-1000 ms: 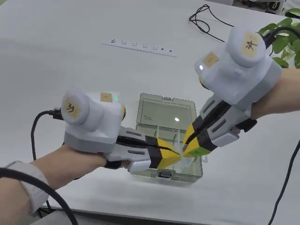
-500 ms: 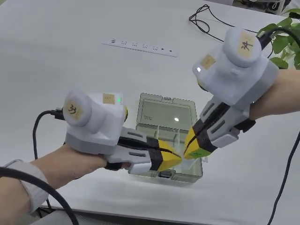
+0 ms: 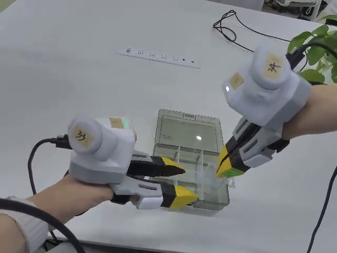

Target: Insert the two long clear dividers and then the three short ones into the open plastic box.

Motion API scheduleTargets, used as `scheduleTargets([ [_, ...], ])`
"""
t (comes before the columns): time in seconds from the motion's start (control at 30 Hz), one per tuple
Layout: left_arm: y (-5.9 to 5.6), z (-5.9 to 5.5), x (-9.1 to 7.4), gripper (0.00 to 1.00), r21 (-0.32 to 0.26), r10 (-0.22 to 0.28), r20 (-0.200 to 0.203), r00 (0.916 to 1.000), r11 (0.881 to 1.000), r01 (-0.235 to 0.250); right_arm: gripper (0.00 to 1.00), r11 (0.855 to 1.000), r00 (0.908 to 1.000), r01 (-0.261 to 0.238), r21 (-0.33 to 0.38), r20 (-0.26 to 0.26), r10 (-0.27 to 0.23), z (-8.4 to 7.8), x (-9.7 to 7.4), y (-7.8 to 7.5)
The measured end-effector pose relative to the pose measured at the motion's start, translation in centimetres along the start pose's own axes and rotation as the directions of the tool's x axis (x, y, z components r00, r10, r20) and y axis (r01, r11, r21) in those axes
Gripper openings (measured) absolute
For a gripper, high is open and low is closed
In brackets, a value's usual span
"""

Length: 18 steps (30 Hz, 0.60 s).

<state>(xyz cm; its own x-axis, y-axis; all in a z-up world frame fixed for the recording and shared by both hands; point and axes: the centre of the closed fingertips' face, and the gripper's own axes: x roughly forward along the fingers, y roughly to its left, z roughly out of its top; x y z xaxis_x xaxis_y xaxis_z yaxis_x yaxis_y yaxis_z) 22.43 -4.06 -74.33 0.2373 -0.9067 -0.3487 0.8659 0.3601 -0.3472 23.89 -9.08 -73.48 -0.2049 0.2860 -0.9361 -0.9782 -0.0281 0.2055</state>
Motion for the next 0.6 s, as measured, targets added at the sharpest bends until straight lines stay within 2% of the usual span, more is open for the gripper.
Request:
scheduleTargets([
  [0.03, 0.2, -0.2, -0.1, 0.54, 0.001, 0.013, -0.005, 0.9999, 1.000, -0.013, 0.02, 1.000, 1.0000, 0.006, 0.002, -0.005, -0.006, -0.2, 0.1, -0.2],
  [0.07, 0.5, -0.4, -0.2, 0.58, 0.003, 0.028, -0.011, 0.9995, 1.000, -0.028, 0.02, 0.999, 0.9994, 0.032, 0.000, -0.013, -0.032, -0.5, 0.1, -0.8],
  [0.1, 0.6, -0.4, -0.2, 0.60, 0.004, 0.032, -0.012, 0.9994, 0.999, -0.032, 0.02, 0.999, 0.9983, 0.045, 0.014, -0.039, -0.045, -1.0, 0.1, -1.1],
  [0.3, 1.1, -0.6, -0.5, 0.70, -0.006, 0.064, -0.009, 0.9979, 0.998, -0.064, 0.02, 0.996, 0.9933, 0.088, 0.015, -0.076, -0.087, -2.1, 1.0, -2.5],
  [0.43, 1.8, -0.6, -0.6, 0.84, -0.008, 0.104, -0.001, 0.9946, 0.995, -0.104, 0.02, 0.996, 0.9927, 0.093, 0.013, -0.078, -0.092, -2.1, 1.5, -2.6],
  [0.6, 2.6, -0.6, -1.0, 0.95, -0.019, 0.151, 0.001, 0.9886, 0.988, -0.151, 0.02, 0.995, 0.9920, 0.102, 0.016, -0.075, -0.101, -1.9, 1.7, -3.2],
])
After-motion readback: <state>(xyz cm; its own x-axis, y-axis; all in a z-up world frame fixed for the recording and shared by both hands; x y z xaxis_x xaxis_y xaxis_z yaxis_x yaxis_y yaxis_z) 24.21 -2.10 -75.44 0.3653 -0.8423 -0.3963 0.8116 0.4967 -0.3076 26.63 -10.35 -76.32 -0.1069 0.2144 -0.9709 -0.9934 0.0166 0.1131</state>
